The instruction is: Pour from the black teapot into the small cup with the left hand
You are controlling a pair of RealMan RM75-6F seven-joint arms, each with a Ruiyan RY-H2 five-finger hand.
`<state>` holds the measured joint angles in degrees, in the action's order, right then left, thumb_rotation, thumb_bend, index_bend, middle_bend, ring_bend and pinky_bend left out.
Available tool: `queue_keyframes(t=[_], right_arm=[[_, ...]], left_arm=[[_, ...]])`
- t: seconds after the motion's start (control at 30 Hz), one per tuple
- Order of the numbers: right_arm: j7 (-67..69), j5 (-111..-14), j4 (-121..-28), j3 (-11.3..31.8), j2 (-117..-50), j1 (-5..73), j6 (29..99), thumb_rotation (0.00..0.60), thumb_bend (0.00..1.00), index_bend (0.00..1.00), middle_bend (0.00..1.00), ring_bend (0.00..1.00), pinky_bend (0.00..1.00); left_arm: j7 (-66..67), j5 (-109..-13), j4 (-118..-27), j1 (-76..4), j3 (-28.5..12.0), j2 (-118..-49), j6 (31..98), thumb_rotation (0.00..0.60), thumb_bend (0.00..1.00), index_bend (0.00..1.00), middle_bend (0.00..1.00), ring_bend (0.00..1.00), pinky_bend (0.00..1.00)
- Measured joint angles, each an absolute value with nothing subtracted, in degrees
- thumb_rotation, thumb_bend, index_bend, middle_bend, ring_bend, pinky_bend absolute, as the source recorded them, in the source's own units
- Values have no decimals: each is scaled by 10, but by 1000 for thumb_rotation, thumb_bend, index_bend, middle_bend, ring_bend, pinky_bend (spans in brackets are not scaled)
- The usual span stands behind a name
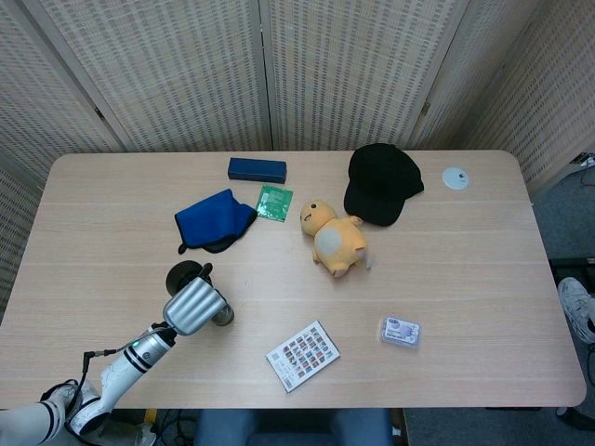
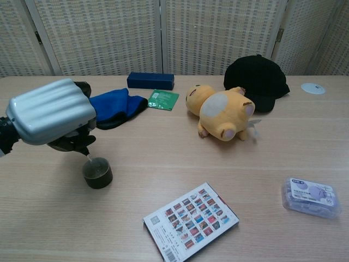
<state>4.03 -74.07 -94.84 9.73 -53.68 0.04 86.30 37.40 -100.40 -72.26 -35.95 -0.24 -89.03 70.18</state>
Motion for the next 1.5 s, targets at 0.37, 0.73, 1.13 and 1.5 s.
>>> queue_keyframes(t=[0.37,0.73,1.13,1.5], right_arm=[[40,-742,-949,98,-537,0,864,600,306,228,268,170,45],[39,-742,-951,98,-536,-1,865,600,306,228,268,169,45],[38,-742,-951,99,-537,2,862,600,306,228,268,169,45],[38,-740,-951,100,-537,1,864,600,306,228,268,170,45]], left_arm=[[375,-1002,-726,-359,-3,-889,701,556,402,1000,1000,917,361],[373,-999,-731,-357,-3,-889,701,539,402,1000,1000,918,363],[364,-995,-731,-355,-6,-890,705,522,402,1000,1000,917,363],[341,-987,-730,-353,-14,-891,715,497,402,1000,1000,915,363]])
